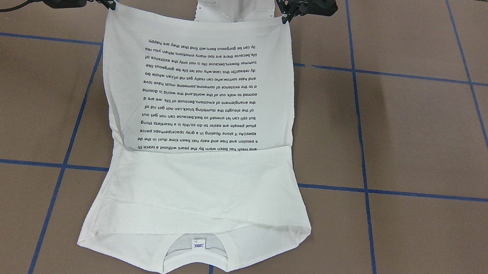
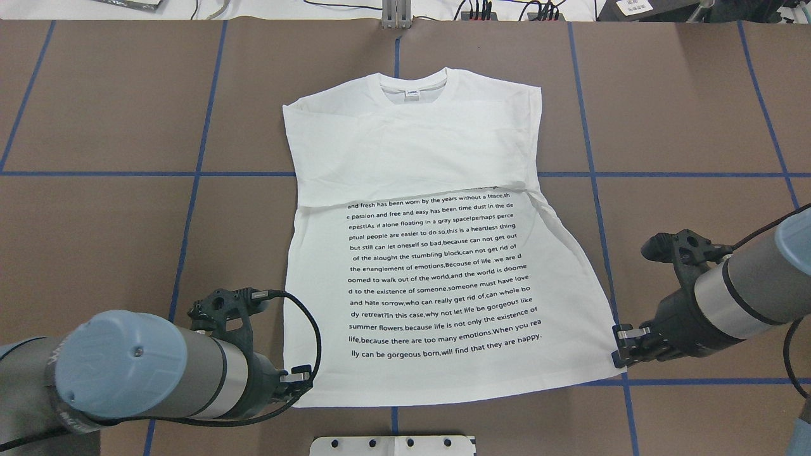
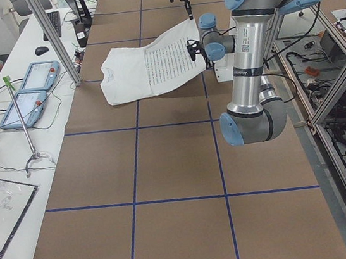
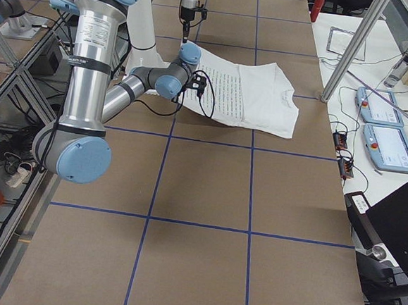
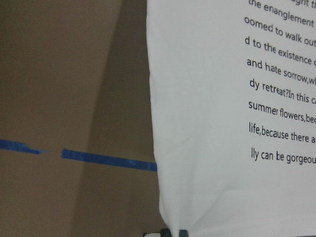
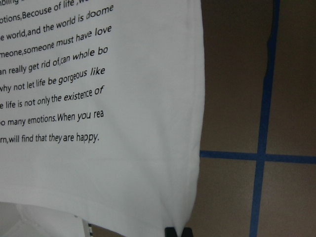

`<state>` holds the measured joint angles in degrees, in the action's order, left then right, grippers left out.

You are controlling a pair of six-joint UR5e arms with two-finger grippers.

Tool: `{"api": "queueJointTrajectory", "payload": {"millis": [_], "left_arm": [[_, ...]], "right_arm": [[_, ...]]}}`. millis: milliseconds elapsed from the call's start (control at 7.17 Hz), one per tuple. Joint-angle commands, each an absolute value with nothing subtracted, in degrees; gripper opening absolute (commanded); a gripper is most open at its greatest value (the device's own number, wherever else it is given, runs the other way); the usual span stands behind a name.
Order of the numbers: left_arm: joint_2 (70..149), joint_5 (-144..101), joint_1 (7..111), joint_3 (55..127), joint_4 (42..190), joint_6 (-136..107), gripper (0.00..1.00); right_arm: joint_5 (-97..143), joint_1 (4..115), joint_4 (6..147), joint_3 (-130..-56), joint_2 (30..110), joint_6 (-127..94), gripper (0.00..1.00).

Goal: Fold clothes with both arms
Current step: 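Lift the hem with both grippers and fold it toward the collar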

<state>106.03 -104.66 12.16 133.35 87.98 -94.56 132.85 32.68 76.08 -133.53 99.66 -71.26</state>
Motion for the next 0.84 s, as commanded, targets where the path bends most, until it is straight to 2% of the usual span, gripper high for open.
{"api": "queueJointTrajectory", "payload": {"millis": [0, 139, 418, 697], "left_arm": [[105.8, -106.4, 11.0, 139.6, 81.8, -94.5, 0.00], [105.9, -109.5, 10.0, 141.1, 81.7, -94.6, 0.00], [106.1, -109.9, 10.1, 141.6, 81.7, -96.2, 0.00], [106.4, -109.5, 13.2, 139.3, 81.8, -95.4, 0.00]], "right_arm": [[138.8, 32.9, 75.8, -136.8, 102.5, -71.6, 0.00], [141.0, 32.9, 75.8, -138.7, 103.7, -71.6, 0.00], [140.7, 33.9, 75.9, -137.5, 102.8, -71.5, 0.00], [140.6, 40.5, 75.8, -131.6, 94.7, -71.2, 0.00]]}}
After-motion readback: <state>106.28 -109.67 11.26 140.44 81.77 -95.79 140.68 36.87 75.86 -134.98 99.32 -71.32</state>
